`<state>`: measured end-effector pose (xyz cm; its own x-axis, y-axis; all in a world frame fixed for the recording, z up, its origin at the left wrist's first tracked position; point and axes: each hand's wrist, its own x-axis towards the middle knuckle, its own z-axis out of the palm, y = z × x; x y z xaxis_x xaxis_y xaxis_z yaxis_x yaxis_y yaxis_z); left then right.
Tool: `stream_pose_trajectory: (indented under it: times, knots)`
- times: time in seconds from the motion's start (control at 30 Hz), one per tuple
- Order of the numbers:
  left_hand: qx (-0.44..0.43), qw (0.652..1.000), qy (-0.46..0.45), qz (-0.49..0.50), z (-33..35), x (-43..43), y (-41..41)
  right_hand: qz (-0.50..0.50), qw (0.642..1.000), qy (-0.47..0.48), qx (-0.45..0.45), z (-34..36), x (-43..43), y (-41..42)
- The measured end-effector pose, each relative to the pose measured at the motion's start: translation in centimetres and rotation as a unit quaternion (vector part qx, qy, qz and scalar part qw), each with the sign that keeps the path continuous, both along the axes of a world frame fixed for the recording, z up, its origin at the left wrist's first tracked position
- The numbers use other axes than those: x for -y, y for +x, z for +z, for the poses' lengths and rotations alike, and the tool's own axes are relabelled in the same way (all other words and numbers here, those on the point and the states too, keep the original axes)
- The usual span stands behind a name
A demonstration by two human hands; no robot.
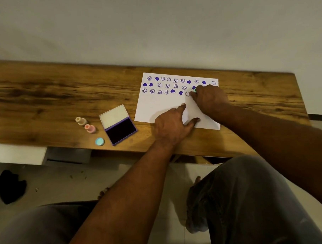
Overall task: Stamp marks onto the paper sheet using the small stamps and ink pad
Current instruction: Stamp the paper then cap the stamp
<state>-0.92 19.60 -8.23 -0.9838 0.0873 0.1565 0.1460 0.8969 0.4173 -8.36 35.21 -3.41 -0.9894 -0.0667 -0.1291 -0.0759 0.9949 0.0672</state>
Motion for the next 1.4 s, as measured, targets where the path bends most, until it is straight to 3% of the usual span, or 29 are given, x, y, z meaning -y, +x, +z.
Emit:
stream_pose_trajectory:
  times: [0.07,0.1,0.13,0.2,0.23,0.27,0.3,0.6,0.8,1.4]
  knots:
    - [-0.009,1.000,-0.005,-0.001,0.2,0.0,0.1,-0.044,0.993,-0.093,0.051,0.3,-0.5,-0.6]
    - [-0.014,1.000,-0.009,-0.002,0.2,0.0,0.2,-0.091,0.974,-0.190,0.081,0.7,-1.3,-1.0]
    - [-0.017,1.000,-0.013,-0.003,0.3,0.0,0.2,-0.160,0.927,-0.322,0.110,1.2,-2.2,-1.2]
    - [-0.020,1.000,-0.013,-0.007,0.1,0.1,0.3,-0.320,0.729,-0.599,0.085,1.8,-4.1,-1.3]
    - [-0.022,1.000,-0.012,-0.008,0.1,0.2,0.3,-0.377,0.647,-0.661,0.038,1.7,-5.0,-1.0]
    - [-0.025,1.000,-0.011,-0.008,0.1,0.2,0.3,-0.410,0.599,-0.688,0.004,1.6,-5.7,-0.6]
    - [-0.027,1.000,-0.011,-0.008,0.2,0.2,0.3,-0.425,0.576,-0.698,-0.012,1.4,-6.1,0.0]
    - [-0.030,0.999,-0.012,-0.009,0.4,0.0,0.5,-0.414,0.606,-0.677,-0.051,-0.7,-5.2,2.9]
    - [-0.036,0.999,-0.037,-0.005,0.7,-0.1,0.6,-0.338,0.656,-0.670,-0.082,-1.8,-5.0,3.5]
    - [-0.053,0.998,-0.026,-0.003,0.0,-0.3,0.2,-0.299,0.701,-0.638,-0.108,-2.9,-4.9,3.5]
